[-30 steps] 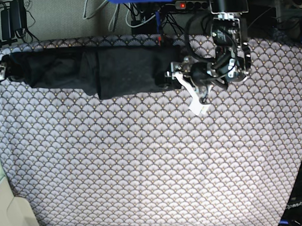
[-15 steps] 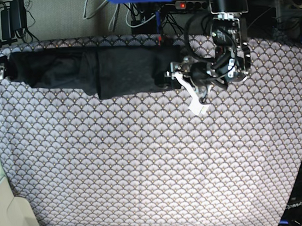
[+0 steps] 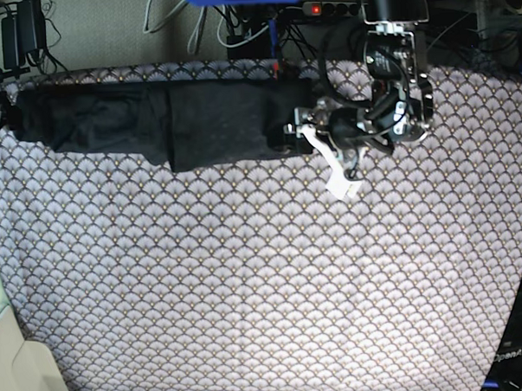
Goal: Fold the T-shirt properly
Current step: 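Hold the folded strip still with both grippers pressing its ends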
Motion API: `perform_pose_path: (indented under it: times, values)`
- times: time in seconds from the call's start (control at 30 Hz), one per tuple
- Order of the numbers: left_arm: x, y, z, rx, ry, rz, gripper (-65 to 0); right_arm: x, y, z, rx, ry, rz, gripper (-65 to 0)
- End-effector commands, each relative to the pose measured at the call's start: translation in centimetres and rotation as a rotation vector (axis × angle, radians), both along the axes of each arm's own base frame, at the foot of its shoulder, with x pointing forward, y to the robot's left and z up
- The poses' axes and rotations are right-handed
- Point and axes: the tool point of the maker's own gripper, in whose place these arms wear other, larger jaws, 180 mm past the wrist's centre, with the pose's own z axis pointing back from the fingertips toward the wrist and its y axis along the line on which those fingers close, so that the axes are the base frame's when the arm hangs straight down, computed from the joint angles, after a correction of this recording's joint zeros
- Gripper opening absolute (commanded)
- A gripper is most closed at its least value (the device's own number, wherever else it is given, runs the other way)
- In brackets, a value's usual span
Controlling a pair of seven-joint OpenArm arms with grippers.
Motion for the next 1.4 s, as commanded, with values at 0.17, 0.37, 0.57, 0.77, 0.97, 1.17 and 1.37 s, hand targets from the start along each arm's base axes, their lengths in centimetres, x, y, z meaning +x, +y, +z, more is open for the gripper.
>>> perform_pose_path:
  times: [0.17,0.37,0.57,0.77,0.97,1.17,1.37]
  values:
    - [0.7,-0.1,0.8,-0.013,-0.026,0.005,-31.2,1.2,-0.2,0.9,-0.017,-0.041,0.027,-4.7]
    - [0.6,-0.1,0.8,-0.013,-0.026,0.005,-31.2,0.8,1.1,-0.6,0.010,-0.008,0.050,-4.7]
    - [0.6,-0.1,0.8,-0.013,-0.025,0.005,-31.2,0.3,1.6,-1.0,0.026,0.014,0.053,-4.7]
    - [0.6,-0.1,0.8,-0.013,-0.025,0.005,-31.2,-0.3,2.8,-1.9,0.056,0.040,0.055,-4.9]
    - [0.6,-0.1,0.8,-0.013,-0.025,0.005,-31.2,-0.3,4.0,-2.6,0.080,0.048,0.068,-6.2]
    - [0.6,-0.1,0.8,-0.013,-0.025,0.005,-31.2,0.4,4.5,-2.5,0.089,0.028,0.070,-16.5]
    - [0.6,-0.1,0.8,-0.013,-0.025,0.005,-31.2,1.1,6.2,-1.5,0.073,0.016,0.142,-26.7]
